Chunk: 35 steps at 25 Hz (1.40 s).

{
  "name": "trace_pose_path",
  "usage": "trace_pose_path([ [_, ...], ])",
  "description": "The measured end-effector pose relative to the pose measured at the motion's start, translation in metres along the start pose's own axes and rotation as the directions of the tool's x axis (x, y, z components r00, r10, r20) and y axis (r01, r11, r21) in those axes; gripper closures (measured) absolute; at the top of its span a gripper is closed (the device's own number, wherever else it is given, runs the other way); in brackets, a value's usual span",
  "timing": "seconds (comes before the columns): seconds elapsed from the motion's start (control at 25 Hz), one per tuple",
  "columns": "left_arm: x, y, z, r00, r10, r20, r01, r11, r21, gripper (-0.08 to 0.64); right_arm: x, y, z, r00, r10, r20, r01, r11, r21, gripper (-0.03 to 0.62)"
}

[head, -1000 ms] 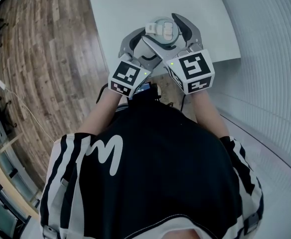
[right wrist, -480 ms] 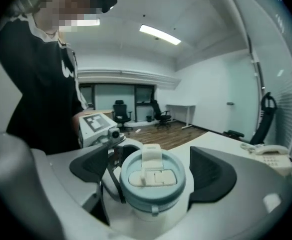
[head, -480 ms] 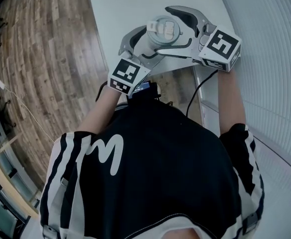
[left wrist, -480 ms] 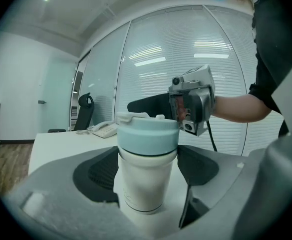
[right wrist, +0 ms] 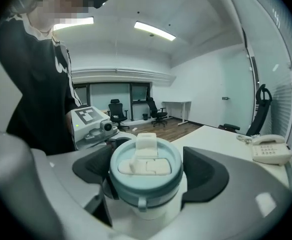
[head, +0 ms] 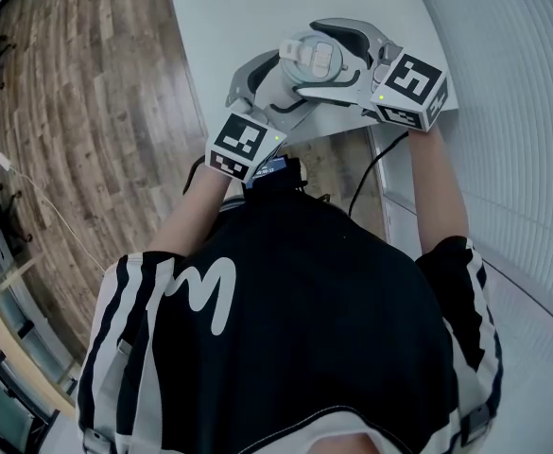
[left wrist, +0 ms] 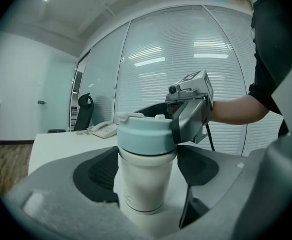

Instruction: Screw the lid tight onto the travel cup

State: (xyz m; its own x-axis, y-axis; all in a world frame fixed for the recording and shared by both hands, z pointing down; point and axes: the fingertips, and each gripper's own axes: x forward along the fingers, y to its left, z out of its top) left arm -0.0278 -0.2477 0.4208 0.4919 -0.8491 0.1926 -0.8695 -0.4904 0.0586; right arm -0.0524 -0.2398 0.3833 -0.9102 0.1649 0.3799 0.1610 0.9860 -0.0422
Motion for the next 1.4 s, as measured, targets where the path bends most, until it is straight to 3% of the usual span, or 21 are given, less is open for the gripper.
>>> trace_pose_path([
  [0.2,-0.001,0.001,0.001,1.000,0.009,0.001,-0.009,1.000,-0.003,0.181,0.001,-0.004,0.000,0.988,-0.151,-0.020,0.152,0.987,0.056,0.150],
  [0.36,0.000,-0.001,0.000,1.000,0.015,-0.002,-0.015,1.000,0.002,0.181,-0.002,-0.007,-0.002,0.964,-0.264,-0.033,0.266,0.959,0.094,0.150],
  [0.6,0.002,0.002,-0.001,1.000,0.031,-0.007,-0.031,1.000,-0.002,0.181,-0.002,-0.017,-0.004,0.888,-0.459,-0.026,0.457,0.872,0.175,0.150],
  [0.84,0.000,0.006,0.007,0.999,0.039,-0.003,-0.039,0.999,-0.008,0.181,-0.005,-0.022,0.004,0.814,-0.580,-0.030,0.573,0.793,0.205,0.149],
  [0.92,-0.001,0.005,0.007,0.999,0.035,-0.002,-0.035,0.999,-0.007,0.179,-0.001,-0.018,0.002,0.827,-0.561,-0.033,0.556,0.810,0.189,0.149],
  [1.0,-0.001,0.002,0.004,1.000,0.027,-0.003,-0.027,1.000,-0.003,0.181,0.001,-0.011,-0.002,0.879,-0.477,-0.024,0.473,0.863,0.179,0.109],
  [1.08,0.000,0.000,0.004,1.000,0.017,-0.003,-0.017,1.000,0.000,0.181,-0.008,-0.008,0.003,0.925,-0.379,0.013,0.370,0.910,0.187,0.107],
  [1.2,-0.001,-0.001,0.004,1.000,0.001,0.001,-0.001,1.000,0.008,0.181,-0.016,-0.006,0.016,0.973,-0.227,0.031,0.222,0.969,0.109,0.107],
  [1.32,0.000,0.001,0.002,1.000,-0.015,0.001,0.015,1.000,0.015,0.186,-0.010,-0.006,0.006,0.993,-0.100,-0.064,0.100,0.995,0.005,0.109],
  [1.4,0.000,0.001,0.002,1.000,-0.018,0.000,0.018,1.000,0.014,0.186,-0.004,-0.005,-0.003,0.993,-0.056,-0.104,0.057,0.998,0.012,0.129],
])
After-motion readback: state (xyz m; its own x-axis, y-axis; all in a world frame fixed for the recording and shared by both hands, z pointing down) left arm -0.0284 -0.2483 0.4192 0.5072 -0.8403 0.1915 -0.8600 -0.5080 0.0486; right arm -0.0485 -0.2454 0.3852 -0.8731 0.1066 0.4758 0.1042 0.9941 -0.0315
